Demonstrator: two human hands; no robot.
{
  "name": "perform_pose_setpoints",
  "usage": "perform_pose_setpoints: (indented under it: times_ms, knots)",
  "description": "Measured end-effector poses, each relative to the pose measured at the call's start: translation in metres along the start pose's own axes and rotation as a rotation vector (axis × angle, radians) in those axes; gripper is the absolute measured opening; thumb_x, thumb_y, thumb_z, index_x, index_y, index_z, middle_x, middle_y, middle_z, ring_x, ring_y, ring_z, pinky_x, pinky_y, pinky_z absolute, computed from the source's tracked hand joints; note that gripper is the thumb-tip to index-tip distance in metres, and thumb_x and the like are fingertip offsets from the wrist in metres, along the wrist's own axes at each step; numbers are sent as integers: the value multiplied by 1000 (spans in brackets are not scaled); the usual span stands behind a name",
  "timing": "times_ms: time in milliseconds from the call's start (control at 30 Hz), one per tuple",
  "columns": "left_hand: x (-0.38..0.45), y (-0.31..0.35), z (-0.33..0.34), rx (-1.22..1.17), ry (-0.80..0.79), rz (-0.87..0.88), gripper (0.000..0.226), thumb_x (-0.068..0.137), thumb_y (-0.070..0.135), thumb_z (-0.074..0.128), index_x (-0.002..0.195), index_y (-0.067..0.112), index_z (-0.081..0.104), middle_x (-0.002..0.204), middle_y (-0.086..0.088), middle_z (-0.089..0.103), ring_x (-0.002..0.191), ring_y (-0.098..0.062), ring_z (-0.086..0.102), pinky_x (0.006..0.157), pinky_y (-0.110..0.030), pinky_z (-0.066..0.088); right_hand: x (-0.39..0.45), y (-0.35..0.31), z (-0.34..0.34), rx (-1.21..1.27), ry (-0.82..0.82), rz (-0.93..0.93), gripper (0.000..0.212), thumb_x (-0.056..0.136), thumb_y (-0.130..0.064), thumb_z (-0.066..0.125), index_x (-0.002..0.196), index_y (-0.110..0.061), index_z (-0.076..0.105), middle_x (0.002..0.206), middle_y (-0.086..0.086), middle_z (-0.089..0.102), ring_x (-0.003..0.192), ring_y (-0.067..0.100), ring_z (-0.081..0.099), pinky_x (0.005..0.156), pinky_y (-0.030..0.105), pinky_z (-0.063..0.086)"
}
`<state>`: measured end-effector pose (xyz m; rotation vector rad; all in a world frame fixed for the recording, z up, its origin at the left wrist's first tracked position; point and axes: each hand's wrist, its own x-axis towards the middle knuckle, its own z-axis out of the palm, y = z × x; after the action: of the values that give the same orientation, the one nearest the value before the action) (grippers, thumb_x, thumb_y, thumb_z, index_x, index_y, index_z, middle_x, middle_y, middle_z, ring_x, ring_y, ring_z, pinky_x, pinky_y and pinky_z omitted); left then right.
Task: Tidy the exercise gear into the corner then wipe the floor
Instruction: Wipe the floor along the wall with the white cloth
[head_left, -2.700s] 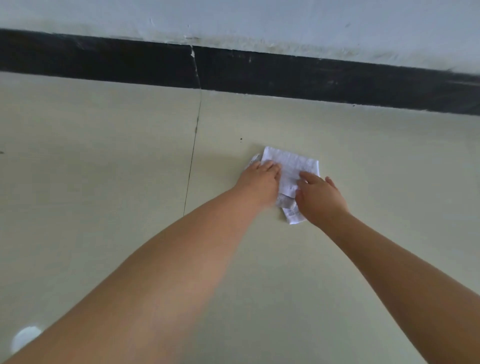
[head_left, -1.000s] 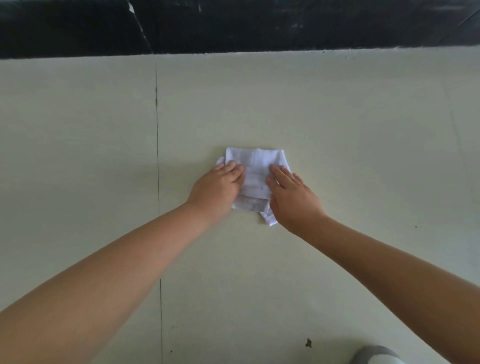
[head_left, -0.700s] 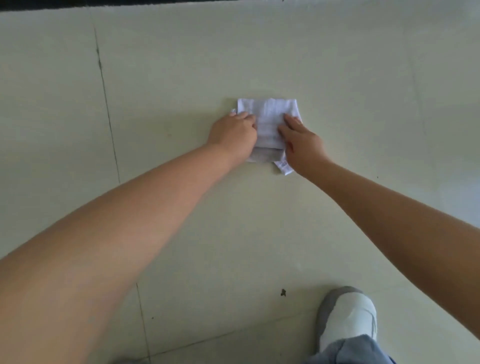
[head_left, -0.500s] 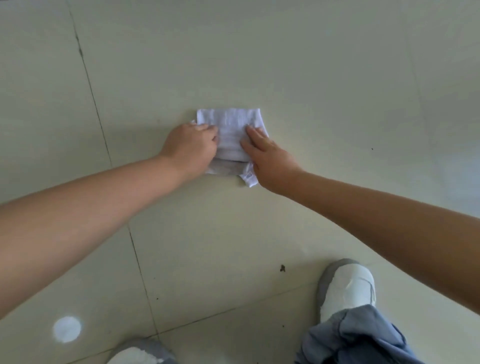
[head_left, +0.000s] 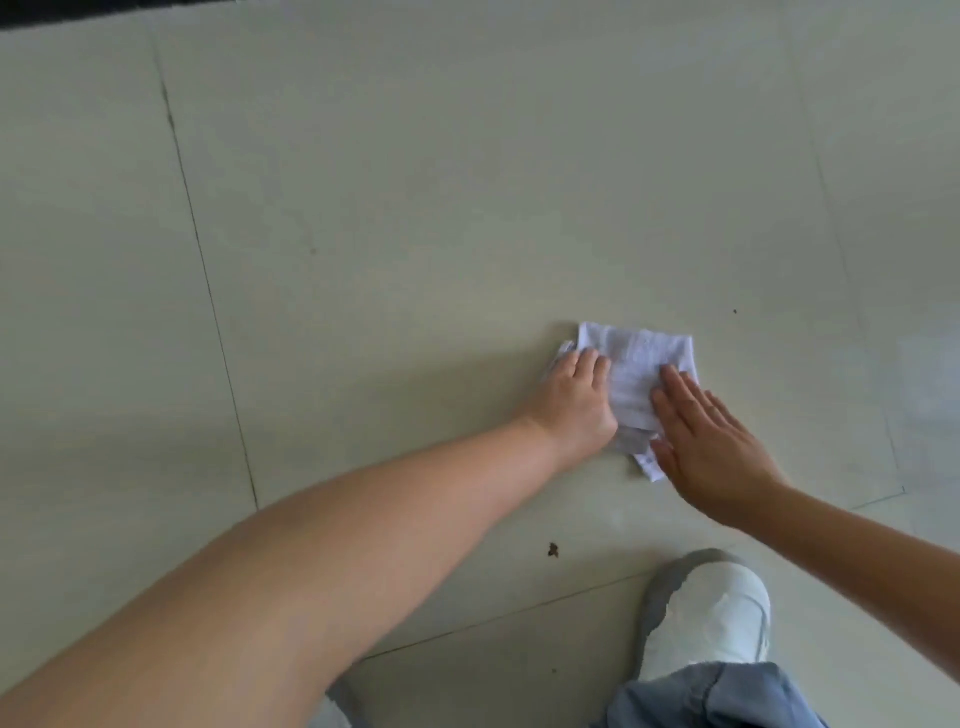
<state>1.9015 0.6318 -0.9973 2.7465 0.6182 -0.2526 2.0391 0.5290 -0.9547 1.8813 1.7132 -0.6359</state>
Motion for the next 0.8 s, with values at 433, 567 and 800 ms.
perform_pose_setpoints:
  times_ms: [433, 567, 800]
  knots:
    - [-18, -168, -75, 329, 25, -164, 35, 73, 5, 41, 83, -9, 72, 91, -23, 73, 84, -35, 73, 66, -37, 59, 148, -74, -121, 137, 157, -161, 58, 100, -20, 31, 149, -6, 4, 159, 10, -8, 148, 24, -3, 119, 29, 1]
    - [-73, -148, -38, 262, -26, -47, 41, 73, 9, 39, 82, -5, 77, 87, -19, 76, 80, -34, 75, 65, -38, 60, 87, -89, -68, 116, 192, -256, 51, 95, -17, 34, 144, -4, 30, 155, 14, 22, 143, 25, 27, 116, 26, 22]
    - [-30, -40, -4, 166, 94, 77, 61, 92, -2, 22, 72, 1, 79, 78, -11, 78, 73, -27, 76, 71, -33, 57, 14, -22, -14, -48, 2, -44, 80, 98, -39, -4, 116, 1, 63, 121, 15, 65, 107, 26, 66, 108, 29, 22]
